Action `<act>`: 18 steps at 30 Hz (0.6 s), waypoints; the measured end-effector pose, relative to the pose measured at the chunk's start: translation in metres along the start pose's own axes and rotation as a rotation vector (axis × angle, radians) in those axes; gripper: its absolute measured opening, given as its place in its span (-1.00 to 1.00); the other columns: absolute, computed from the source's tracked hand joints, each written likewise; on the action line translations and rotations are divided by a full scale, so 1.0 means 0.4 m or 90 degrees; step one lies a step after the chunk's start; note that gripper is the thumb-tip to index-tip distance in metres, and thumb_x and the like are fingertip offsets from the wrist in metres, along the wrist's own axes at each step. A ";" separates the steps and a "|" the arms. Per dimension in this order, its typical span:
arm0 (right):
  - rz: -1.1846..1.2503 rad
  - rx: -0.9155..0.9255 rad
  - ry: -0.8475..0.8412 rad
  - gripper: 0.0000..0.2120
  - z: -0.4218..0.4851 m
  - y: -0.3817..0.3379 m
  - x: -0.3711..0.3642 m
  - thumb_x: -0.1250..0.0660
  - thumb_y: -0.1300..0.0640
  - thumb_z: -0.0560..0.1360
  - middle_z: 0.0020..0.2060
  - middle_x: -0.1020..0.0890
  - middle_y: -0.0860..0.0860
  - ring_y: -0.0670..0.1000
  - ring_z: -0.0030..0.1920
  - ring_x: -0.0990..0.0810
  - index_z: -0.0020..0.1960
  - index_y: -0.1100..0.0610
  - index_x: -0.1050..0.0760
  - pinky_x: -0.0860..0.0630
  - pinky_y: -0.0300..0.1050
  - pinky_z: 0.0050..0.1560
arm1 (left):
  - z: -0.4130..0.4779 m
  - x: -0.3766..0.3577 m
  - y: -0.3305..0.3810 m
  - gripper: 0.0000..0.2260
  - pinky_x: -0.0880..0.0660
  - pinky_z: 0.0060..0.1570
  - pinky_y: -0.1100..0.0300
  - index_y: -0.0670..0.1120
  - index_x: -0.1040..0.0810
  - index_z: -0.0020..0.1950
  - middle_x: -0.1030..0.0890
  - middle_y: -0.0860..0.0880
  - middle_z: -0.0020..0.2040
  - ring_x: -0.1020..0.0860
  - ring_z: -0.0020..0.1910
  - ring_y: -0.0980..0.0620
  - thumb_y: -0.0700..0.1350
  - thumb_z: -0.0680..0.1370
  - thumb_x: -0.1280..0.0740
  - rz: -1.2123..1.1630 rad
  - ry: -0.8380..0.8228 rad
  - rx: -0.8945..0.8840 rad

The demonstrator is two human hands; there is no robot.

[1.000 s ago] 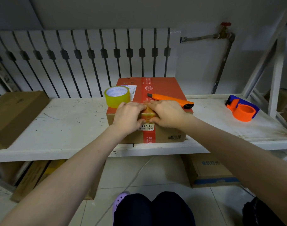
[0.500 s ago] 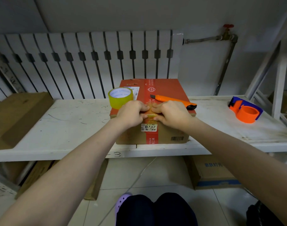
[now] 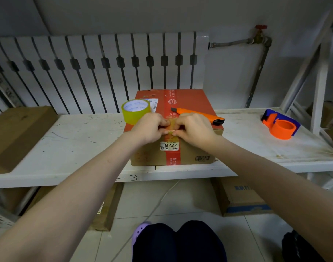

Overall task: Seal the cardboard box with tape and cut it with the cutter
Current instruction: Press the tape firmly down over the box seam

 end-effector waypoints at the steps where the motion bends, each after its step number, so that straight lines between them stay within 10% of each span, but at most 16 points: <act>1: -0.008 0.021 0.008 -0.86 -0.006 0.001 0.000 -0.41 -0.01 0.44 -0.08 -0.66 -0.05 0.01 -0.05 -0.59 -0.06 0.03 -0.62 -0.43 -0.12 -0.08 | -0.002 0.001 0.002 -0.66 -0.39 0.32 0.04 -0.13 -0.56 0.26 -0.57 -0.11 0.29 -0.49 0.29 -0.09 -0.13 0.49 -0.38 0.019 -0.007 -0.002; 18: -0.164 0.053 0.116 -0.63 -0.045 -0.018 -0.062 -0.51 0.04 0.25 -0.08 -0.59 0.04 0.10 -0.04 -0.55 -0.04 0.12 -0.45 -0.41 -0.01 -0.01 | -0.035 -0.009 0.030 -0.61 -0.56 -0.02 -0.03 -0.01 -0.55 0.23 -0.64 -0.09 0.06 -0.53 0.10 -0.12 -0.06 0.40 -0.44 0.138 0.065 0.024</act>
Point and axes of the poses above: each hand's wrist, its own z-axis towards the middle knuckle, its own x-axis out of the back of the hand, y = z × x, the point moved 4 cm from there along z, towards the middle knuckle
